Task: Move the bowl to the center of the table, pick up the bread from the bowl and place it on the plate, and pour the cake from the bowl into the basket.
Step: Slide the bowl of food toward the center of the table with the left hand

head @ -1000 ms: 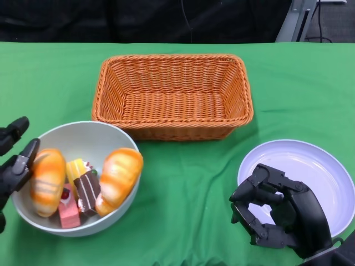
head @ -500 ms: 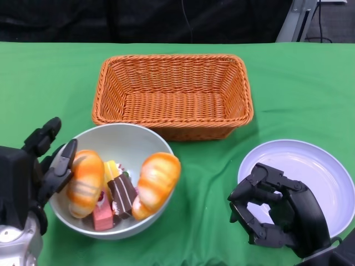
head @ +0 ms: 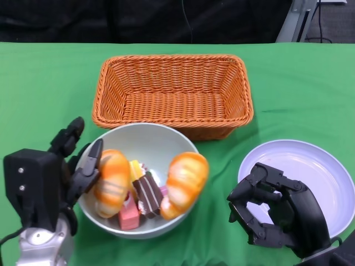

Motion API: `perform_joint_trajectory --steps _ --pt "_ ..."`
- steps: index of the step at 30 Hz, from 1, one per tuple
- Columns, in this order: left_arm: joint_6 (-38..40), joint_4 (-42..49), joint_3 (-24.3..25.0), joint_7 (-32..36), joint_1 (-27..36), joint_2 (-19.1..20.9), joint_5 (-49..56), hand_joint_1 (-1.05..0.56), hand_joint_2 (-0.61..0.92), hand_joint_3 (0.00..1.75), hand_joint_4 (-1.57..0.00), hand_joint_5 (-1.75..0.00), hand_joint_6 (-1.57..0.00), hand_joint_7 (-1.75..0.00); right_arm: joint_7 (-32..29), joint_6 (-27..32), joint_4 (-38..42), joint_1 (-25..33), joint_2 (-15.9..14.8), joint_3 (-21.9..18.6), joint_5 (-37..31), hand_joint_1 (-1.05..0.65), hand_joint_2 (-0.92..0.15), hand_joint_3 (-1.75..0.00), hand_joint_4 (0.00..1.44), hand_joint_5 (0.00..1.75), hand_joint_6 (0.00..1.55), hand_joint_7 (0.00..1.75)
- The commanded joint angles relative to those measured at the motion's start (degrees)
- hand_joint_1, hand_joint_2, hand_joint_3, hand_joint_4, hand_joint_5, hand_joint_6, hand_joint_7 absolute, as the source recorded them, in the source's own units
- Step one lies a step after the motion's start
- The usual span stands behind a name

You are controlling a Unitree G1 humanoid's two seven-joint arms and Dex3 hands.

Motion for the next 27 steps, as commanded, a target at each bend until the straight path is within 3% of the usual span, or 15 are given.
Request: perform_joint_trajectory --steps 1,8,18,23,27 --pt "0.5 -1.7 -1.4 0.6 1.1 -0.8 1.0 -0.57 0.92 0.52 -0.32 -0.01 -0.29 0.00 -0.4 -0.3 -0.7 0.5 -0.6 -0.3 -0.3 -0.15 -0.52 -0.89 0.76 1.54 0.71 1.24" --pt "1.4 -3.8 -2.6 -1.0 2.1 -3.7 -1.0 -0.57 0.92 0.48 -0.30 -0.01 -0.29 -0.01 0.0 -0.4 -0.2 0.2 -0.8 -0.3 0.4 -0.17 -0.53 -0.88 0.77 1.53 0.71 1.23" --pt "-0.9 -4.0 -5.9 -3.6 2.8 -2.7 0.8 -0.60 0.92 0.47 -0.32 -0.02 -0.30 -0.01 -0.6 -1.0 -0.2 0.5 -0.6 -0.4 0.0 -0.15 -0.53 -0.87 0.76 1.53 0.71 1.22" --pt "-1.6 -3.6 -3.5 -0.6 1.9 -2.0 1.5 -0.55 0.92 0.38 -0.37 -0.03 -0.39 -0.04 -1.2 -1.1 -0.3 0.5 -0.7 -0.6 -0.3 -0.14 -0.53 -0.88 0.76 1.52 0.72 1.22" --pt "-4.7 -3.5 -0.7 -0.3 1.7 -0.5 1.2 -0.51 0.92 0.32 -0.51 -0.09 -0.48 -0.06 -0.6 -0.8 -0.2 0.4 -0.9 -0.7 0.7 -0.14 -0.53 -0.88 0.77 1.53 0.72 1.22"
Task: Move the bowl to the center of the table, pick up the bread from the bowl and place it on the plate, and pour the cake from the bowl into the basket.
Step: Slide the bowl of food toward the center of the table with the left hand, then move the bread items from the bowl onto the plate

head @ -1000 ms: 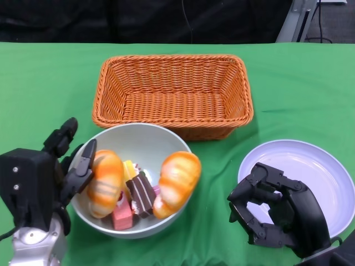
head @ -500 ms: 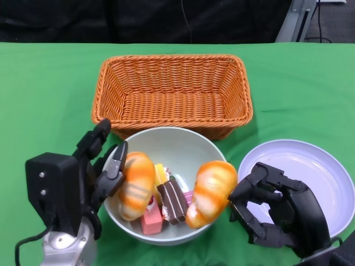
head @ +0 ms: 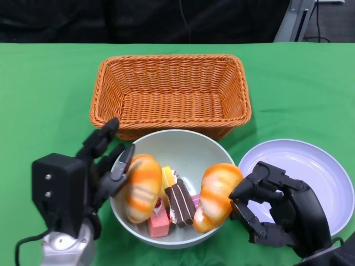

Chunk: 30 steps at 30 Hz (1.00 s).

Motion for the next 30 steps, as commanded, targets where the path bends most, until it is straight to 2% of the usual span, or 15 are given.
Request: perform_joint_trajectory --steps 1,6,9,11,12,13,14,17,19,21,23,25,27,28,30 --pt "-3.4 0.0 2.7 0.6 -0.4 1.7 -0.5 -0.48 0.92 0.30 -0.56 -0.11 -0.52 -0.07 0.2 -0.4 0.0 0.4 -0.6 -0.6 0.7 -0.14 -0.52 -0.88 0.77 1.53 0.72 1.22" --pt "-9.3 1.0 5.3 2.4 -0.7 1.9 0.2 -0.40 0.92 0.25 -0.67 -0.14 -0.61 -0.09 0.8 -0.6 0.4 0.3 -1.0 -1.0 1.1 -0.15 -0.53 -0.88 0.77 1.52 0.72 1.22" --pt "-15.8 3.5 6.9 3.2 -1.3 1.6 0.0 -0.25 0.92 0.20 -0.83 -0.16 -0.83 -0.13 1.3 -0.2 0.0 0.4 -1.0 -1.0 1.6 -0.14 -0.53 -0.88 0.77 1.52 0.72 1.23" --pt "-19.9 5.6 7.6 2.6 -1.8 1.9 -0.7 -0.13 0.92 0.30 -1.03 -0.27 -1.04 -0.20 1.5 -0.2 -0.2 0.5 -1.3 -1.2 1.5 -0.14 -0.53 -0.88 0.76 1.52 0.71 1.23" --pt "-22.6 7.3 7.9 -0.1 -2.1 2.7 -2.0 -0.11 0.92 0.31 -1.07 -0.29 -1.07 -0.21 1.5 -0.8 -0.2 0.5 -1.3 -1.4 1.5 -0.14 -0.53 -0.88 0.76 1.52 0.71 1.23" --pt "-25.4 9.3 8.2 -2.8 -2.5 3.6 -3.0 -0.09 0.92 0.36 -1.02 -0.57 -1.11 -0.28 1.5 -1.4 -0.5 0.4 -1.3 -1.6 1.8 -0.14 -0.53 -0.88 0.75 1.49 0.71 1.22" --pt "-27.6 11.0 8.3 -4.8 -2.8 4.4 -3.8 -0.08 0.92 0.38 -0.93 -0.96 -1.10 -0.44 1.6 -1.9 -0.8 0.4 -1.3 -1.7 2.0 -0.15 -0.52 -0.88 0.75 1.46 0.72 1.20" --pt "-32.4 16.4 8.9 -9.6 -3.6 6.0 -5.6 -0.07 0.88 0.45 -0.85 -1.29 -1.02 -0.75 1.1 -4.1 -3.1 0.5 -1.6 -2.1 1.2 -0.19 -0.53 -0.84 0.75 1.37 0.74 1.07" --pt "-35.2 20.1 9.1 -12.2 -4.3 6.8 -6.5 -0.08 0.84 0.50 -0.83 -1.34 -0.98 -0.84 0.6 -6.4 -5.5 0.5 -2.9 -2.4 -1.1 -0.21 -0.58 -0.74 0.73 1.32 0.75 0.98" --pt "-37.8 22.9 9.2 -14.5 -5.0 7.4 -7.1 -0.09 0.79 0.60 -0.81 -1.40 -0.93 -0.99 0.1 -8.1 -8.4 0.6 -4.5 -2.8 -3.7 -0.27 -0.75 -0.37 0.70 1.23 0.80 0.76" --pt "-39.1 24.4 9.3 -15.8 -5.5 7.7 -7.4 -0.09 0.78 0.64 -0.81 -1.42 -0.91 -1.04 0.1 -8.6 -11.1 0.9 -6.0 -2.7 -5.1 -0.29 -0.80 -0.22 0.67 1.18 0.80 0.67" --pt "-40.0 25.6 9.4 -16.5 -5.9 7.8 -7.6 -0.10 0.78 0.65 -0.80 -1.43 -0.90 -1.06 0.4 -9.8 -13.7 0.9 -8.1 -2.8 -6.4 -0.29 -0.82 -0.18 0.65 1.16 0.80 0.64" --pt "-40.6 26.5 9.6 -16.9 -6.3 7.8 -7.7 -0.09 0.78 0.66 -0.81 -1.44 -0.89 -1.10 0.7 -11.3 -15.9 0.9 -10.2 -2.9 -7.5 -0.30 -0.83 -0.11 0.59 1.05 0.74 0.57" --pt "-40.9 27.0 9.7 -17.2 -6.6 7.7 -7.9 -0.09 0.78 0.66 -0.81 -1.44 -0.89 -1.10 1.2 -12.8 -17.6 0.5 -12.8 -3.8 -10.2 -0.30 -0.84 -0.10 0.58 1.03 0.73 0.56" --pt "-41.2 27.7 9.8 -17.7 -7.0 7.6 -8.2 -0.09 0.79 0.67 -0.81 -1.44 -0.87 -1.14 1.1 -14.4 -19.4 0.1 -15.9 -4.8 -13.4 -0.41 -0.87 -0.03 0.50 0.78 0.65 0.34"
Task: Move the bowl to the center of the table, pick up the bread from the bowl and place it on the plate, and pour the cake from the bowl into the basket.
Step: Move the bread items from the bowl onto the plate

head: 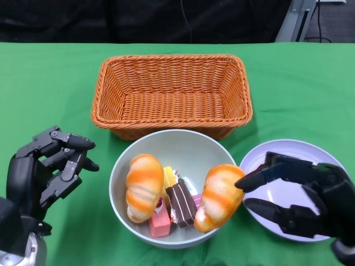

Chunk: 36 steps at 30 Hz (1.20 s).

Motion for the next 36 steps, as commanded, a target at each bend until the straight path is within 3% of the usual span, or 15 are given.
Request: perform_joint_trajectory --steps 1,4,5,6,7,8,11,17,25,26,28,36 --pt "-1.4 1.4 0.6 -1.0 -0.9 0.9 -1.1 -0.09 0.79 0.67 -0.81 -1.44 -0.86 -1.15 0.0 -2.7 -3.1 -0.4 -4.9 -1.9 -3.9 -0.43 -0.88 -0.02 0.49 0.74 0.65 0.30" --pt "-1.7 1.8 0.7 -1.1 -1.1 0.9 -1.2 -0.09 0.79 0.67 -0.81 -1.44 -0.86 -1.16 -1.1 -2.8 -3.2 -0.3 -5.6 -1.5 -4.4 -0.44 -0.89 0.00 0.48 0.70 0.65 0.25" --pt "-1.3 2.3 0.9 -1.8 -1.4 0.8 -1.9 -0.09 0.79 0.67 -0.81 -1.44 -0.85 -1.16 -1.2 -3.7 -5.5 -1.7 -8.4 -3.9 -11.8 -0.44 -0.89 0.00 0.48 0.70 0.66 0.24" --pt "-1.1 2.8 1.0 -2.3 -1.7 0.6 -2.5 -0.09 0.78 0.67 -0.81 -1.44 -0.85 -1.16 -1.5 -4.3 -7.3 -2.8 -10.5 -5.7 -17.5 -0.62 -0.82 0.00 0.45 0.53 0.60 0.14" --pt "-1.0 3.1 1.1 -2.8 -1.9 0.5 -2.9 -0.09 0.78 0.67 -0.82 -1.44 -0.85 -1.16 -2.1 -4.7 -8.6 -3.4 -11.9 -6.9 -21.7 -0.69 -0.80 0.00 0.47 0.41 0.60 0.08" --pt "-1.3 3.6 1.1 -2.7 -2.1 0.5 -2.9 -0.09 0.78 0.67 -0.82 -1.44 -0.86 -1.16 -1.5 -3.8 -10.3 -5.0 -14.3 -7.6 -26.3 -0.72 -0.78 0.00 0.49 0.33 0.60 0.05" --pt "-1.6 4.1 1.2 -2.8 -2.2 0.4 -2.9 -0.09 0.78 0.68 -0.82 -1.43 -0.85 -1.15 -2.2 -1.8 -11.4 -7.9 -17.6 -6.7 -33.4 -0.87 -0.74 0.00 0.40 0.16 0.51 0.01" --pt "-2.0 4.1 0.9 -2.5 -1.7 -0.3 -2.2 -0.09 0.77 0.72 -0.80 -1.43 -0.83 -1.17 -9.6 -1.8 -7.2 -12.2 -19.2 -1.7 -44.0 -0.96 -0.74 -0.01 0.30 0.08 0.42 0.00" --pt "-2.3 4.3 1.0 -2.1 -1.7 -0.3 -1.5 -0.10 0.73 0.78 -0.80 -1.43 -0.83 -1.18 -14.9 0.0 -6.3 -13.0 -21.4 1.4 -46.1 -0.96 -0.75 0.00 0.31 0.07 0.41 0.00" --pt "-2.2 4.2 0.8 -1.5 -1.5 -0.6 -1.0 -0.10 0.73 0.79 -0.80 -1.43 -0.83 -1.18 -17.2 0.0 -3.8 -14.1 -20.3 2.7 -47.1 -0.96 -0.75 0.00 0.31 0.06 0.41 0.00" --pt "-2.1 4.0 0.6 -0.7 -1.3 -0.9 -0.4 -0.11 0.72 0.79 -0.80 -1.43 -0.83 -1.18 -20.6 0.2 -0.3 -15.6 -19.1 4.9 -48.5 -0.87 -0.76 -0.01 0.43 0.11 0.46 0.02" --pt "-3.0 4.7 0.6 -1.3 -1.4 -1.2 -0.2 -0.09 0.72 0.82 -0.78 -1.46 -0.82 -1.19 -34.9 -0.2 12.0 -21.6 -18.0 13.4 -55.2 -0.80 -0.77 0.00 0.56 0.13 0.53 0.03"
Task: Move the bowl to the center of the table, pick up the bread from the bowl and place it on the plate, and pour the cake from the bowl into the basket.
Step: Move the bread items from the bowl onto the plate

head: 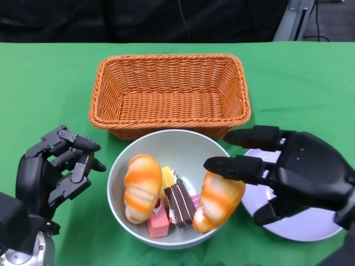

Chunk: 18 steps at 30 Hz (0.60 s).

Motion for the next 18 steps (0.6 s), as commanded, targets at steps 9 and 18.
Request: perform_joint_trajectory --steps 9,18 --pt "-1.4 -0.2 -0.1 -0.1 0.8 0.2 -0.4 -0.09 0.71 0.83 -0.77 -1.48 -0.81 -1.20 -13.6 0.3 13.5 -7.4 0.4 11.1 -5.0 -0.76 -0.77 0.00 0.75 0.15 0.64 0.03" --pt "-1.4 0.2 -0.3 0.2 0.7 0.3 0.0 -0.09 0.71 0.84 -0.77 -1.49 -0.81 -1.20 -27.2 -3.5 21.8 -11.8 1.0 17.4 -6.5 -0.47 -0.81 -0.01 1.02 0.18 0.94 0.06"
